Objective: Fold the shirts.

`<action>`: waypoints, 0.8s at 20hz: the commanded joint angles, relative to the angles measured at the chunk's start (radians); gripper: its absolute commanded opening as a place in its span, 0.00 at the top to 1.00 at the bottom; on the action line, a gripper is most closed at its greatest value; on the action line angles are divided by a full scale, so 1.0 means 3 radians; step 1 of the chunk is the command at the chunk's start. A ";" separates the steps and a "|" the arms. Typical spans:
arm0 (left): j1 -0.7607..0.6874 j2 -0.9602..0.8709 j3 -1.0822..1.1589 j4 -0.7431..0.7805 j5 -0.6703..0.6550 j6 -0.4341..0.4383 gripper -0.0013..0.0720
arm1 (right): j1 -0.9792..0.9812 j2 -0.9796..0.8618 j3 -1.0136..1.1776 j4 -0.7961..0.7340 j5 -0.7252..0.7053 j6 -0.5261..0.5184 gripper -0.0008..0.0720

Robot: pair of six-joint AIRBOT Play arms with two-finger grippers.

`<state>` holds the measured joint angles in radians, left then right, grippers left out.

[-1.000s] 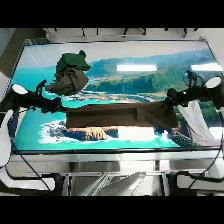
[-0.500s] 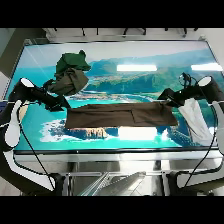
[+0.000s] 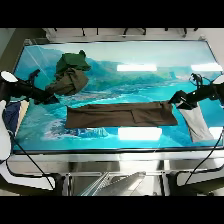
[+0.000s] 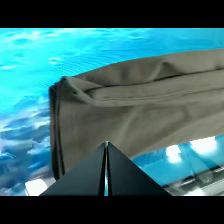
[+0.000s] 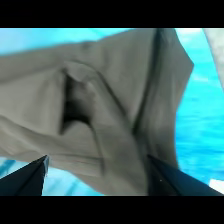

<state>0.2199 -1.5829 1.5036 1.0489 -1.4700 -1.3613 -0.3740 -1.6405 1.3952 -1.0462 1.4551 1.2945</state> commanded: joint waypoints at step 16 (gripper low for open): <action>-0.0657 0.0383 0.0004 0.0000 0.0011 -0.0001 0.96 | -0.0097 -0.0816 -0.0025 0.0885 0.0226 -0.0692 0.03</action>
<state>0.0608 -1.4494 1.5036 1.0477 -1.4670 -1.3617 -0.4114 -1.8809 1.3861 -0.8276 1.5043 1.0992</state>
